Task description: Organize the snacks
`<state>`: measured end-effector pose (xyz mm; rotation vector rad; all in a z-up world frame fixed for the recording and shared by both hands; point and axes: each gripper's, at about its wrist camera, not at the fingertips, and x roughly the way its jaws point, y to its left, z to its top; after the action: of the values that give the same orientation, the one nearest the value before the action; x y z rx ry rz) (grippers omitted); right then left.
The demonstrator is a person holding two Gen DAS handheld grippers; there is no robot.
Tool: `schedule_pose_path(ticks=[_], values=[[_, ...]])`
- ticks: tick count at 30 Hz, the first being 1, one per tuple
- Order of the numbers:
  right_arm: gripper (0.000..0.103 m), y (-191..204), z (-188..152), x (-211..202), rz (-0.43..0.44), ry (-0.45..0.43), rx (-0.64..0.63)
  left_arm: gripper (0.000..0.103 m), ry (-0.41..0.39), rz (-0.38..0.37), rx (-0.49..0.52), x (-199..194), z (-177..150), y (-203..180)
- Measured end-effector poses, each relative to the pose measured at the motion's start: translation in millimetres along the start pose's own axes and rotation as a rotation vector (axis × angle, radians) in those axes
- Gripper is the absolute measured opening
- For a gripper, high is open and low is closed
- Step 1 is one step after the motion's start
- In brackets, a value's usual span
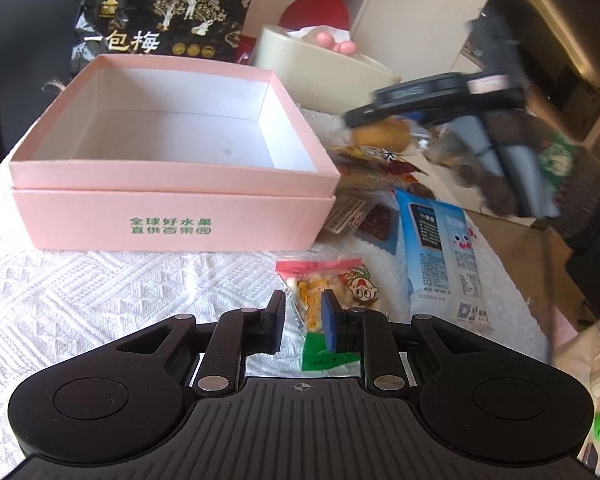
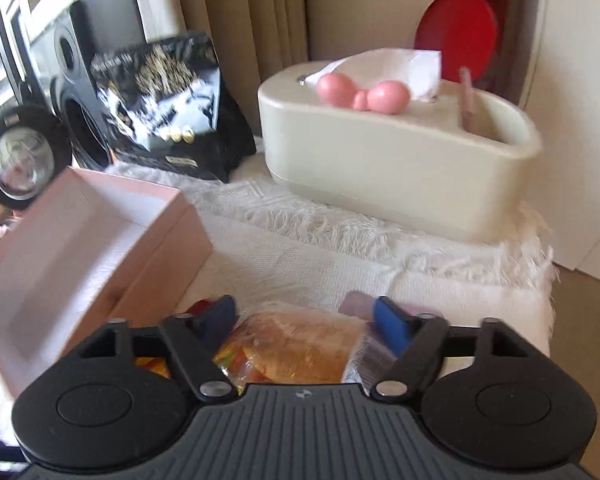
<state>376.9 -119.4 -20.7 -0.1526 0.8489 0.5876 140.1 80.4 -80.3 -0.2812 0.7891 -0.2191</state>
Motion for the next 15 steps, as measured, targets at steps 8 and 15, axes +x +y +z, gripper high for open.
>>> schedule_pose_path(ticks=[8,15], values=[[0.060,30.5,-59.6,-104.1,0.115,-0.114,-0.032,0.022,-0.016,0.018,-0.024,-0.1,2.3,-4.4],[0.060,115.0,-150.5,-98.1,-0.098,-0.135,-0.422,0.022,-0.036,0.070,-0.085,-17.3,-2.8,6.1]])
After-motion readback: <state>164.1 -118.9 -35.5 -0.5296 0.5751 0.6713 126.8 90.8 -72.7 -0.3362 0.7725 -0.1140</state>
